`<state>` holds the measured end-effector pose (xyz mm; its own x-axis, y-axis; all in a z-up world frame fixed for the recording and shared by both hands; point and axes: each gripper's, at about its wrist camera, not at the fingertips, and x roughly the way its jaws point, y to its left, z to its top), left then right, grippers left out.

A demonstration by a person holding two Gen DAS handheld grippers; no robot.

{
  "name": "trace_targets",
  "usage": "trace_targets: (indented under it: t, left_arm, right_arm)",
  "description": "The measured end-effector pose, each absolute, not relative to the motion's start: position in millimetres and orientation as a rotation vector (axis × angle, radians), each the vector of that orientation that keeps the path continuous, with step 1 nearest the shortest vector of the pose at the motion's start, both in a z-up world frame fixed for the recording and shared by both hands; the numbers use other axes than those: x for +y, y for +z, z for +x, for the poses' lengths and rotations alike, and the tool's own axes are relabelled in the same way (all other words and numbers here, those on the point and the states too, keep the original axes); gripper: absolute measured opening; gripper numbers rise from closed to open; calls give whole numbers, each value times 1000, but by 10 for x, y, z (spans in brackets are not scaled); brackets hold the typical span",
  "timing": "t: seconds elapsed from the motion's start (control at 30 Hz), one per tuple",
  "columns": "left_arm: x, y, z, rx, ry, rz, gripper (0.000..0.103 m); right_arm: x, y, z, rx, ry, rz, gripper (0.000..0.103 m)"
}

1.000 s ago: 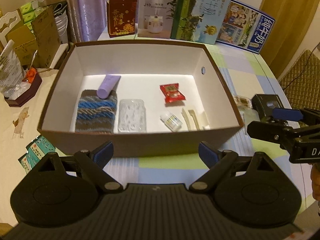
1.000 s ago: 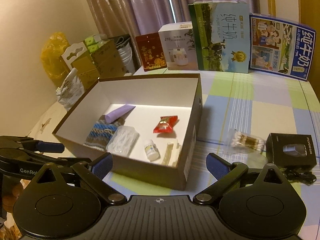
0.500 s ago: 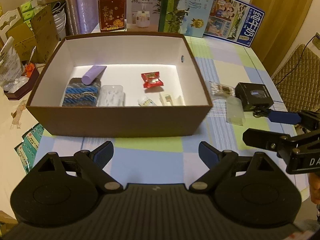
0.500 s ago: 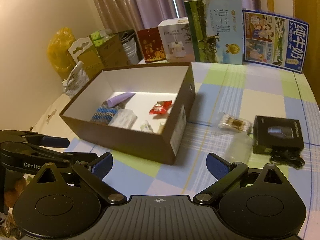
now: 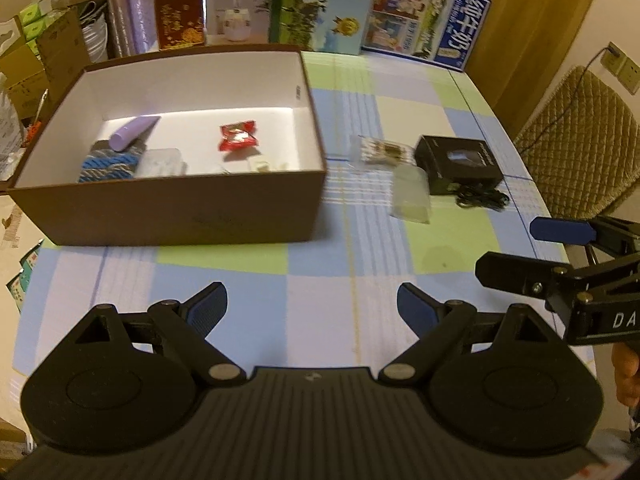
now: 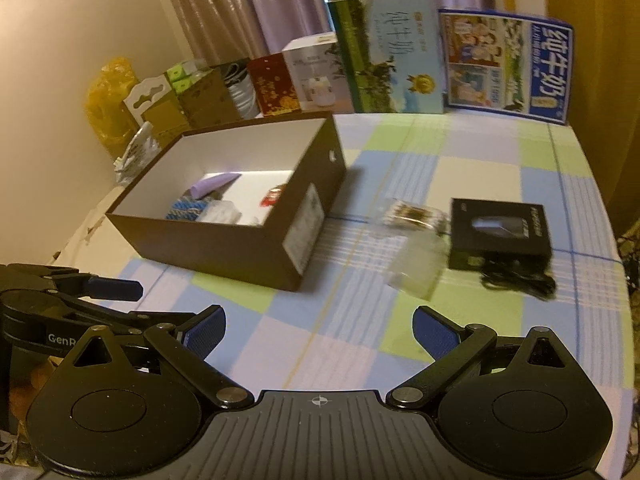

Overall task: Organize objects
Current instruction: 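Withdraw both tools from the box toward the clear cup and black box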

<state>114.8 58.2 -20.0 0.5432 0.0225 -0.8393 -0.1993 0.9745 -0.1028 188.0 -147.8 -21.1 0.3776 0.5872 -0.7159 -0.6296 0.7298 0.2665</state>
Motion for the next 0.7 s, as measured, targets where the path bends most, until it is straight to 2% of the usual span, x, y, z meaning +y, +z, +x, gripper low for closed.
trace_targets:
  t: [0.7]
  left_arm:
    - [-101,-358,1492,1024,70,-163,90]
  right_arm:
    - [-2357,-340,2156,922,633,9,97]
